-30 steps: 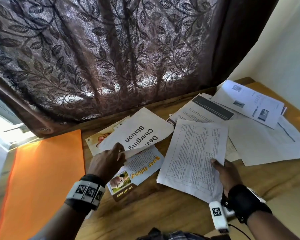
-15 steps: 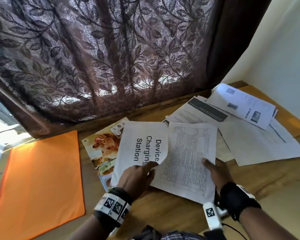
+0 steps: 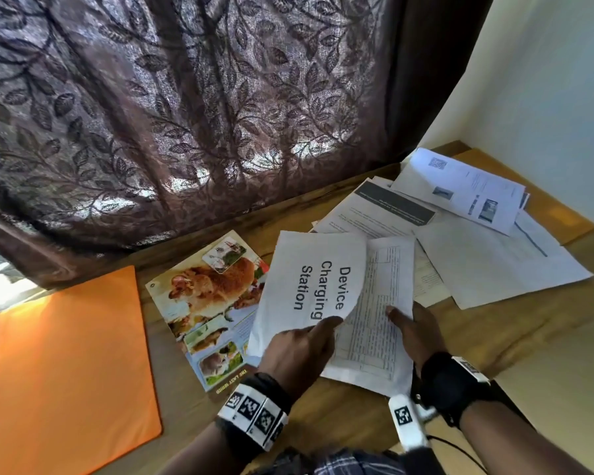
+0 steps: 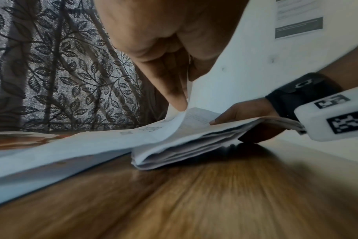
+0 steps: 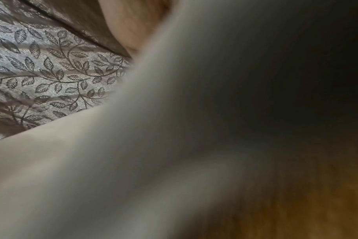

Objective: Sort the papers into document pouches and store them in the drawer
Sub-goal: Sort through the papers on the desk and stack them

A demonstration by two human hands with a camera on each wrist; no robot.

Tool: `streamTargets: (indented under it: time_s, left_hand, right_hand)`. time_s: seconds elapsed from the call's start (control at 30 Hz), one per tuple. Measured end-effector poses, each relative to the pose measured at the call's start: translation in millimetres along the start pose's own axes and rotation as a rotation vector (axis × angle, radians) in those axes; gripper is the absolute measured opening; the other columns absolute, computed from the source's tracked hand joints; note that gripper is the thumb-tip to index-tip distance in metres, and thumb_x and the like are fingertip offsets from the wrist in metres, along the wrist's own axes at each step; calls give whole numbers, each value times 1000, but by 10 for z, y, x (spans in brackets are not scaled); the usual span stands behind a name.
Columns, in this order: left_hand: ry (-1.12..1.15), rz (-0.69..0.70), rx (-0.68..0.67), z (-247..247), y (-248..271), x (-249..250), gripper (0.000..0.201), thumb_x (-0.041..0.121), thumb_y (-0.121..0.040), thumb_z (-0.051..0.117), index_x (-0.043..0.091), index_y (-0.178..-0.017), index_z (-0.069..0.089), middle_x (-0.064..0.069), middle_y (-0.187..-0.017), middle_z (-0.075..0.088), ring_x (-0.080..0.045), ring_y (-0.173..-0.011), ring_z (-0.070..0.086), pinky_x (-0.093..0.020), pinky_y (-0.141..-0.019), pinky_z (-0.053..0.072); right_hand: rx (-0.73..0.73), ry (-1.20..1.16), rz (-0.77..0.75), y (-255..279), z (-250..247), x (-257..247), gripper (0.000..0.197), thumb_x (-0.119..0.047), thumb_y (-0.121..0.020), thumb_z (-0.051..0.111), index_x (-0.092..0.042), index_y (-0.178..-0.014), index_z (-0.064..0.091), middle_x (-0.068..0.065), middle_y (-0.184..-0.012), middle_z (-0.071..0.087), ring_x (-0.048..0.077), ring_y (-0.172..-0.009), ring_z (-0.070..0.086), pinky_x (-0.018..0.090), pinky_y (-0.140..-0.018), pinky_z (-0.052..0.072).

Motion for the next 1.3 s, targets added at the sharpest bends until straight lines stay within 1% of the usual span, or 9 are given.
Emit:
streamTargets:
  time_s: [0.3,0.43,0.57,0.73,0.87,0.97,1.07,1.23,1.3]
  left_hand:
    - [-25,167,-130,292,31,244,29,30,-95,50,28,-124,55,3,-79,76,-20,-57,69,-30,-42,52]
    - [-88,236,-221,503,49,274,34,28,-93,54,27,-127,58,4,-83,76,-21,-61,70,-28,-43,52]
    - [64,4,-275,432,-1,152,46,55,-99,38,34,-135,57,6,-125,70,-18,-105,69,-32,-85,57]
    - [178,-296,-1,-38,-144,-412,43,36,-98,59,26,-140,53,6,-143,57,-12,-128,56,-18,-105,39]
    - [333,-649,121,-193,-141,-931,76,34,-94,66,19,-156,25,-5,-153,45,-23,-135,49,-36,-109,40]
    - [796,-801,250,-166,-133,-1155,69,36,-92,69,18,-149,35,-5,-145,53,-23,-126,59,-46,-102,51]
    - [1106,-849,284,-169,-157,-1114,27,16,-99,60,13,-126,59,-10,-119,72,-25,-102,72,-37,-81,60]
    - [1187,-769,401,-417,-184,-1050,24,9,-99,56,3,-122,61,-15,-112,74,-37,-104,70,-44,-82,60]
    - [1185,-732,471,-572,-209,-1021,26,8,-99,56,3,-124,60,-16,-114,73,-37,-104,70,-45,-84,60]
  right_hand:
    - [10,-71,-32,-27,182,-126,23,-36,-97,59,-20,-108,71,0,-99,76,18,-91,72,36,-77,58]
    - [-69,-101,-19,-42,303,-94,23,-25,-85,73,-18,-108,73,4,-100,78,24,-93,75,47,-84,59]
    - [-56,-18,-30,-86,259,-47,28,-22,-78,73,-19,-106,74,1,-100,78,22,-95,74,52,-89,57]
    - [-68,-54,-36,-69,209,-130,23,-10,-90,67,-17,-112,72,2,-103,77,21,-97,73,46,-88,58]
    - [-133,-100,-72,-32,216,-287,27,-7,-93,63,-14,-119,69,4,-107,76,23,-100,73,41,-86,58]
    - [-174,-126,-88,-6,248,-400,25,-8,-94,62,-13,-117,69,6,-107,76,24,-100,73,42,-86,57]
    - [-237,-157,-68,19,325,-499,22,-7,-95,60,-10,-115,70,8,-105,77,27,-99,73,41,-86,57]
    - [-301,-131,-145,46,532,-737,23,-7,-95,60,-18,-112,70,3,-105,77,21,-99,72,29,-80,58]
    - [-322,-142,-182,44,628,-874,24,-7,-94,61,-17,-114,69,4,-106,77,22,-98,73,32,-79,59]
Point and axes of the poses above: each hand's wrist, its own y-axis away from the middle knuckle, its own z-axis out of the palm, x = y × z, the point moved 7 cm from there along -y, towards the middle knuckle
